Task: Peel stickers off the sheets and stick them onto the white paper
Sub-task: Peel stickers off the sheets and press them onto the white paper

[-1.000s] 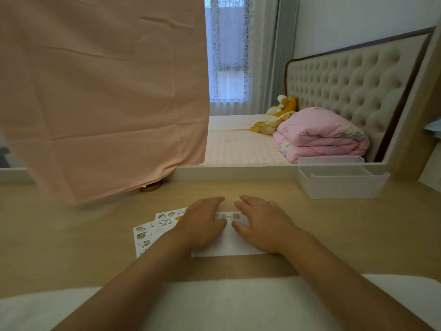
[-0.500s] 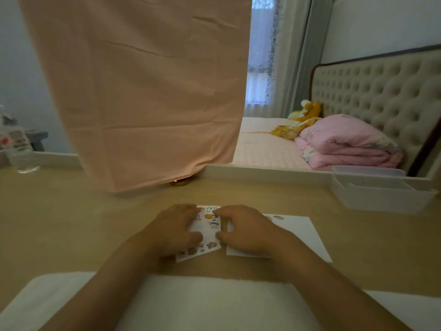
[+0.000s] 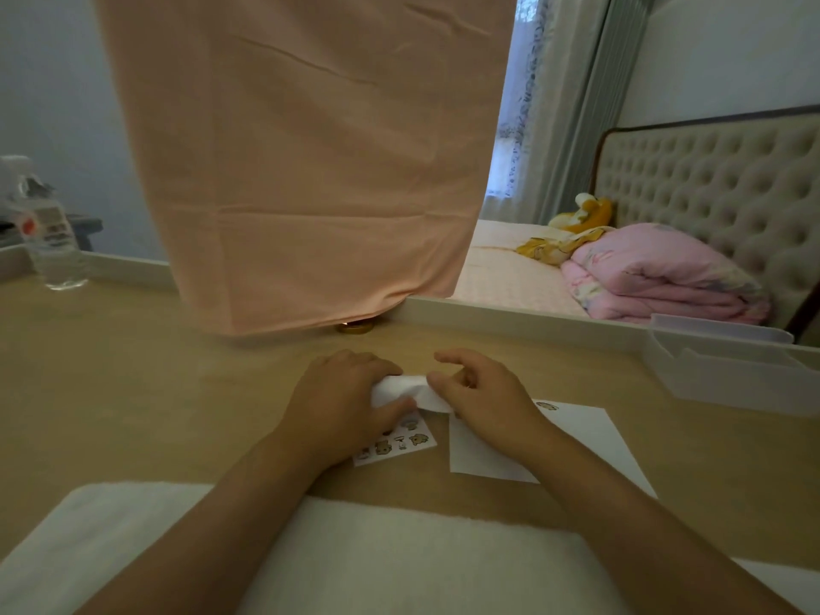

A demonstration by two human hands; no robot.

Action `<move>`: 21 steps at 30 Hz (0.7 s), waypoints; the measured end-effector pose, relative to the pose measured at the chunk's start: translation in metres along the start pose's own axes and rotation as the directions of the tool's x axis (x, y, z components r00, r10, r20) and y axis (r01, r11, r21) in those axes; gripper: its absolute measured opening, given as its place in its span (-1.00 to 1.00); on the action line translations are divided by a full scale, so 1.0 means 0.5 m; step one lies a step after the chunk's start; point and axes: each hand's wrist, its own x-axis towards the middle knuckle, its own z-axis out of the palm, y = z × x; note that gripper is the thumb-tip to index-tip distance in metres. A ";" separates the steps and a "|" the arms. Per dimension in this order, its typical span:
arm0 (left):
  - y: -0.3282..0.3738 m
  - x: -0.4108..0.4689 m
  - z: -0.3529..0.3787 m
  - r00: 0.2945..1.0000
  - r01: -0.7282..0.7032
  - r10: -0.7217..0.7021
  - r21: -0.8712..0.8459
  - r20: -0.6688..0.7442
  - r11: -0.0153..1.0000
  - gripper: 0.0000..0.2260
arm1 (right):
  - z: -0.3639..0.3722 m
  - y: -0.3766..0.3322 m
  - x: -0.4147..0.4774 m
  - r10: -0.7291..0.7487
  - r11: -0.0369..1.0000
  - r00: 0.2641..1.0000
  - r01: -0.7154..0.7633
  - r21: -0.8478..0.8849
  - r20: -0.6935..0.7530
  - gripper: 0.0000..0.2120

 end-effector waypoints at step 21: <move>0.052 0.014 -0.060 0.999 -0.016 0.003 -0.266 -0.050 0.964 -0.89 | -0.060 -0.046 0.005 -0.144 0.967 0.989 0.150 0.208 -0.041 -0.48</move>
